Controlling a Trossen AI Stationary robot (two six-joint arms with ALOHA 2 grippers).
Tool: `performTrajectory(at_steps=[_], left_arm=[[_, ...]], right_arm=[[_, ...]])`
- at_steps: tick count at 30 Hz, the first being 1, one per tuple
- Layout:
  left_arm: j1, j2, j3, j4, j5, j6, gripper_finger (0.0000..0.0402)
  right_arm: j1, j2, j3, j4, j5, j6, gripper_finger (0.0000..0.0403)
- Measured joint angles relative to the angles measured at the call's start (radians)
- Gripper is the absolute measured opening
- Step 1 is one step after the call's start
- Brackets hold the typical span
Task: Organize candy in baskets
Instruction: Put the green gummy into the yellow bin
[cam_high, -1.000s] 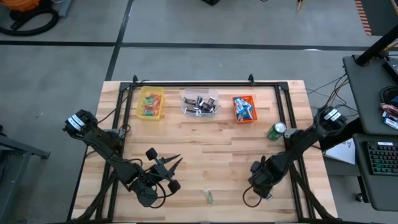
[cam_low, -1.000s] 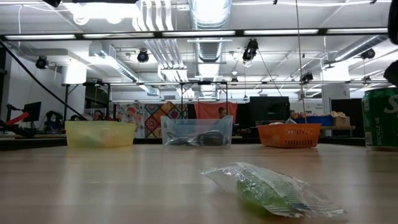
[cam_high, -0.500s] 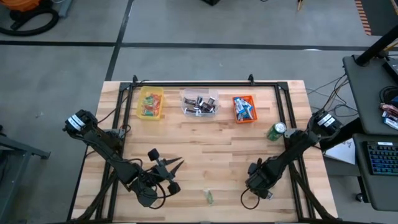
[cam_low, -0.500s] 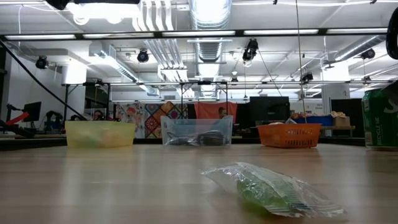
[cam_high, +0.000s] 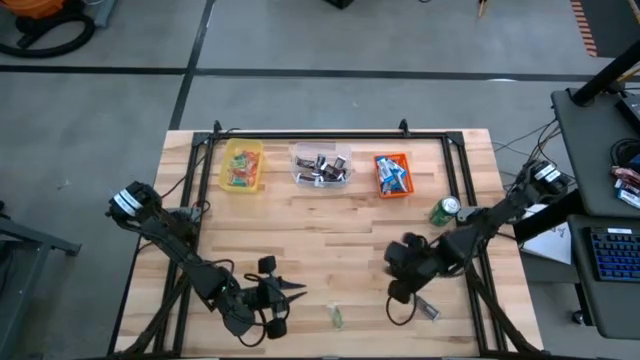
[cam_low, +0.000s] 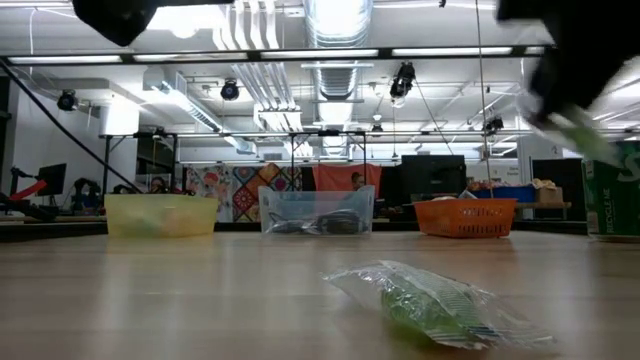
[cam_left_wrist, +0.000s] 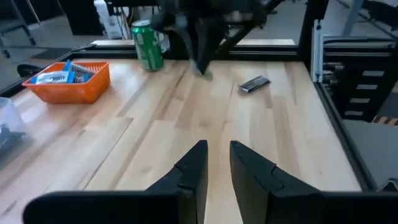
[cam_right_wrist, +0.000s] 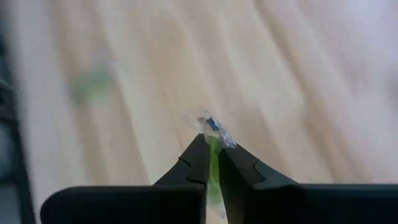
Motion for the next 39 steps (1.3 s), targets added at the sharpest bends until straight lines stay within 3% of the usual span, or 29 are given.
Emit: performTrajectory(at_steps=[4, 9, 18, 27, 32, 39], left_arm=[[0.023, 0.058, 0.000, 0.128, 0.000, 0.074, 0.0061], [0.050, 0.102, -0.001, 0.255, 0.000, 0.134, 0.0101], [0.112, 0.119, -0.002, 0.325, -0.023, 0.164, 0.0191], [0.116, 0.119, -0.002, 0.412, 0.078, 0.223, 0.0212], [0.135, 0.119, -0.002, 0.434, 0.009, 0.207, 0.0212], [0.159, 0.119, -0.002, 0.442, 0.017, 0.224, 0.0197]], right_arm=[[-0.029, -0.026, -0.036, 0.391, 0.122, -0.323, 0.0013], [-0.066, 0.035, -0.101, 0.921, 0.104, -0.677, 0.0013], [-0.078, 0.219, -0.111, 1.369, 0.082, -0.831, 0.0012], [-0.092, 0.276, -0.104, 1.447, 0.170, -0.875, 0.0012], [-0.096, 0.305, -0.070, 1.451, 0.163, -0.879, 0.0012], [-0.095, 0.345, -0.029, 1.445, 0.162, -0.908, 0.0012]])
